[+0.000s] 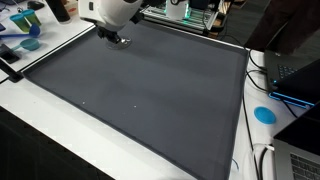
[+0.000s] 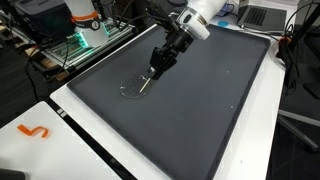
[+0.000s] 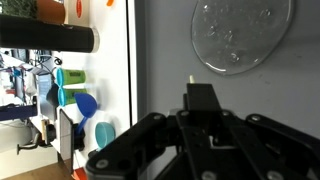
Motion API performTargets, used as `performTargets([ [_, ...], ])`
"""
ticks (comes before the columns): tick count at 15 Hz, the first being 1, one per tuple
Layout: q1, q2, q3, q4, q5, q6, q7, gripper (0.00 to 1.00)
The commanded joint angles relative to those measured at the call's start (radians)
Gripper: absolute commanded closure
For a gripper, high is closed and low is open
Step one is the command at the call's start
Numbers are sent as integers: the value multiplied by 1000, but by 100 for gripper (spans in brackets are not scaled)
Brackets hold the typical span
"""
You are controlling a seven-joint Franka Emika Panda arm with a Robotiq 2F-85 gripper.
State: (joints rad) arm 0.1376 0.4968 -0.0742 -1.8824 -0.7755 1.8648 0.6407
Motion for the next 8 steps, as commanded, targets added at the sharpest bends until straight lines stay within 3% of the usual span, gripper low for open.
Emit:
performTargets([
  [1, -6, 42, 13, 57, 30, -59, -26, 96],
  [8, -11, 85, 15, 120, 67, -119, -64, 96],
])
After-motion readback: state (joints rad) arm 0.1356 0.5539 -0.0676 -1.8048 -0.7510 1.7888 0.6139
